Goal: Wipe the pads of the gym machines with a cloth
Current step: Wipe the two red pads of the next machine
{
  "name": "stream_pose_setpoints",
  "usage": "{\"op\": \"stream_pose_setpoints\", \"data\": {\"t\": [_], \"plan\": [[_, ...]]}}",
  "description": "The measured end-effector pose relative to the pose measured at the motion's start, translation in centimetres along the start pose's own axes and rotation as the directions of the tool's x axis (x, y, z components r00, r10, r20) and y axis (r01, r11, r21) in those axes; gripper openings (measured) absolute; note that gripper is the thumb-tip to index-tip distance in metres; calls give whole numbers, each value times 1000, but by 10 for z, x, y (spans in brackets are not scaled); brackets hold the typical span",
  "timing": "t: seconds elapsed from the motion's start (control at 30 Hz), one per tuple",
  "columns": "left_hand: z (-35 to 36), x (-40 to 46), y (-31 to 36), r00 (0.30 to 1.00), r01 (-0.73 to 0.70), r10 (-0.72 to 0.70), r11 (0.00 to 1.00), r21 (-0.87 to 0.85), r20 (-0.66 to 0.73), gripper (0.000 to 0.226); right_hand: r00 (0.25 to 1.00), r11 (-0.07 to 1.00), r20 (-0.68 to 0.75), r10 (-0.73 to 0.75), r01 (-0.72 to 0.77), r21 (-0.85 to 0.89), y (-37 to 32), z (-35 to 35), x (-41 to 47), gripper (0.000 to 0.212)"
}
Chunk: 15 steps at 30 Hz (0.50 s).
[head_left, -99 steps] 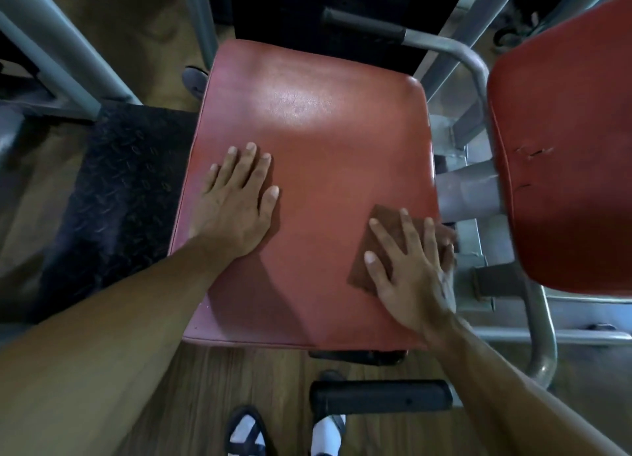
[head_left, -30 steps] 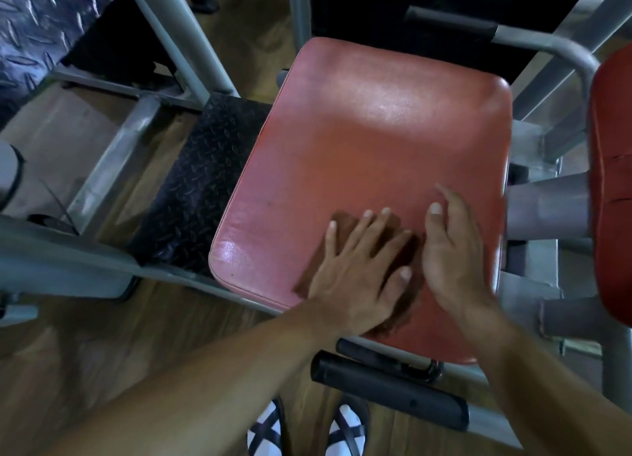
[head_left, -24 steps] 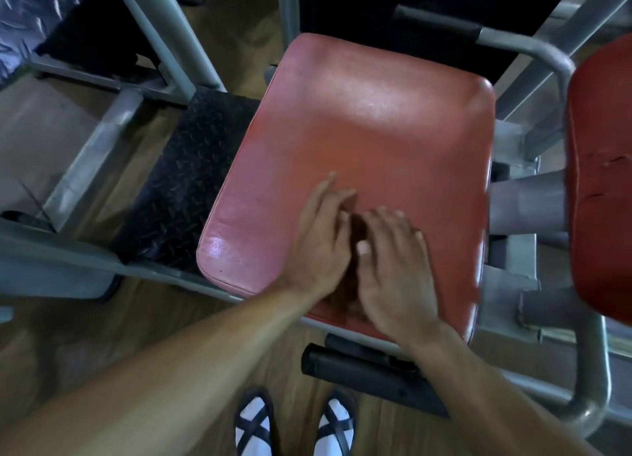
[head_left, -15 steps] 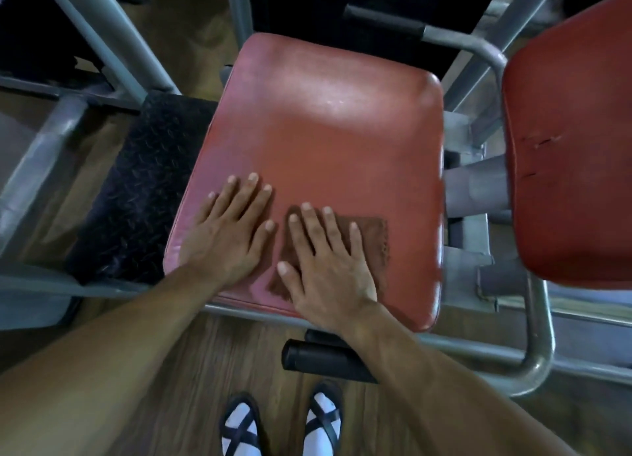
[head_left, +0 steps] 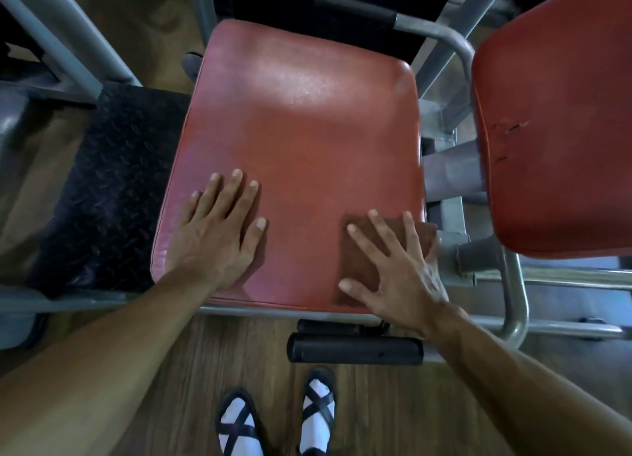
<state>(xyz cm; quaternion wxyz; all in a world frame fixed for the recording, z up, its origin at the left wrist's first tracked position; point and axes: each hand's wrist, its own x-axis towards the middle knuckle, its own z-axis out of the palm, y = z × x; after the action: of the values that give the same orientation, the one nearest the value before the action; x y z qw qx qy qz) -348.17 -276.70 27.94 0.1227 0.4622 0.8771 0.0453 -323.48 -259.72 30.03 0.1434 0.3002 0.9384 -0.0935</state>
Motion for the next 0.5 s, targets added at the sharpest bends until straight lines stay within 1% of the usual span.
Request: {"op": "stream_pose_setpoints", "data": {"t": [0.03, 0.1, 0.17, 0.33, 0.4, 0.43, 0.47, 0.5], "plan": [[1, 1, 0, 1000, -2, 2, 1000, -8, -5, 70, 1000, 1000, 9, -15, 15, 26, 3, 0, -1, 84], [2, 0, 0, 1000, 4, -4, 1000, -21, -6, 69, 999, 992, -50, -15, 21, 123, 9, 2, -2, 81], [3, -1, 1, 999, 0, -1, 1000, -19, -38, 67, 990, 978, -127, 57, -30, 206, 11, 6, -1, 80], [6, -1, 0, 996, -12, 7, 999, -51, -90, 64, 973, 957, -122, 195, -162, 239, 14, 1, 32, 85], [6, -1, -1, 991, -39, 25, 994, -102, -130, 62, 968, 957, -94, 231, -208, 204, 5, -10, 55, 83], [6, 0, -2, 989, -51, 26, 985, -165, -149, 61, 973, 969, -77, 220, -208, 135, -5, -13, 61, 81], [5, 0, -4, 986, -49, 4, 961, -270, -165, 60, 983, 984, -59, 173, -170, 58, -19, -14, 65, 79], [1, 1, -6, 983, -36, -42, 910, -413, -178, 58, 994, 995, -43, 101, -101, -3, -36, -14, 68, 78]]}}
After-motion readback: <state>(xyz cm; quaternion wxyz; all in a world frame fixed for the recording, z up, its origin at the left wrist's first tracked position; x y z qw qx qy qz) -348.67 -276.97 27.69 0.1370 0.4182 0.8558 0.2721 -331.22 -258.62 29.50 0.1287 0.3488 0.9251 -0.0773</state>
